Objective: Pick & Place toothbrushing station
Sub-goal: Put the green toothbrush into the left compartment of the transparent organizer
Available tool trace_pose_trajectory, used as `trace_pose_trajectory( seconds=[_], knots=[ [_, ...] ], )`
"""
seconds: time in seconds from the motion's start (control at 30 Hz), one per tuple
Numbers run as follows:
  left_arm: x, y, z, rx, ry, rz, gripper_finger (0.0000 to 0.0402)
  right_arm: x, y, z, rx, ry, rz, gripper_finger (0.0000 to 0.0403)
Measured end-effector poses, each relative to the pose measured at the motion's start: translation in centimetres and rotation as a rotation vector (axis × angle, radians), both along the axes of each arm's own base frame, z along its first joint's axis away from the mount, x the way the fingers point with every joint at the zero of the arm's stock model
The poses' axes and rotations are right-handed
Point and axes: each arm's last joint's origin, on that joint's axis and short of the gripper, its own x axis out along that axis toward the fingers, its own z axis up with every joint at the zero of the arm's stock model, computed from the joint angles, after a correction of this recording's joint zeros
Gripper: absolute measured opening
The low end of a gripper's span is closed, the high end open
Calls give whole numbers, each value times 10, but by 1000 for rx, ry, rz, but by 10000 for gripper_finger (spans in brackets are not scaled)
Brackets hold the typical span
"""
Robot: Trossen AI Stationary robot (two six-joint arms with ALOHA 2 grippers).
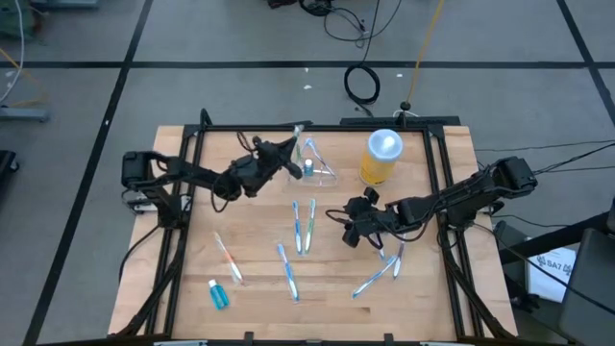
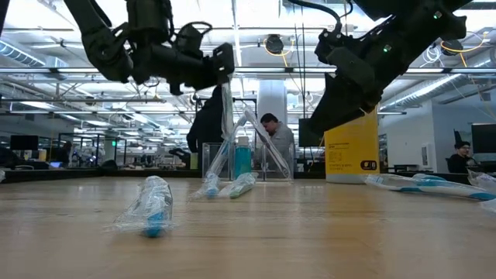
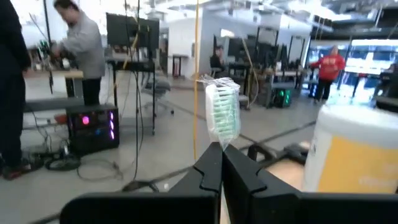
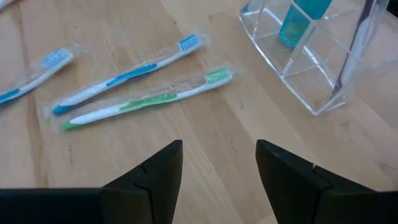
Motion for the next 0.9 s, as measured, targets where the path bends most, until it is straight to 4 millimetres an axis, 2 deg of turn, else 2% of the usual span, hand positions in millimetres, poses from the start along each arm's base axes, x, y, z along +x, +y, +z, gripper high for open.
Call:
trace_pose_trajectory(
  seconds=[0.1, 0.2, 0.53, 0.9],
  knots=[
    [-3, -1, 10, 57, -1, 11, 2, 0, 0, 0, 3, 1, 3, 199],
    [-4, 2, 10, 72, 34, 23, 3, 0, 2, -1, 44, 10, 41, 199],
    [-6, 13, -13, -83, 170, 44, 3, 0, 3, -1, 73, 20, 70, 199],
    [-8, 13, -30, -157, 307, 48, 6, 0, 3, -1, 81, 17, 62, 199]
  ],
)
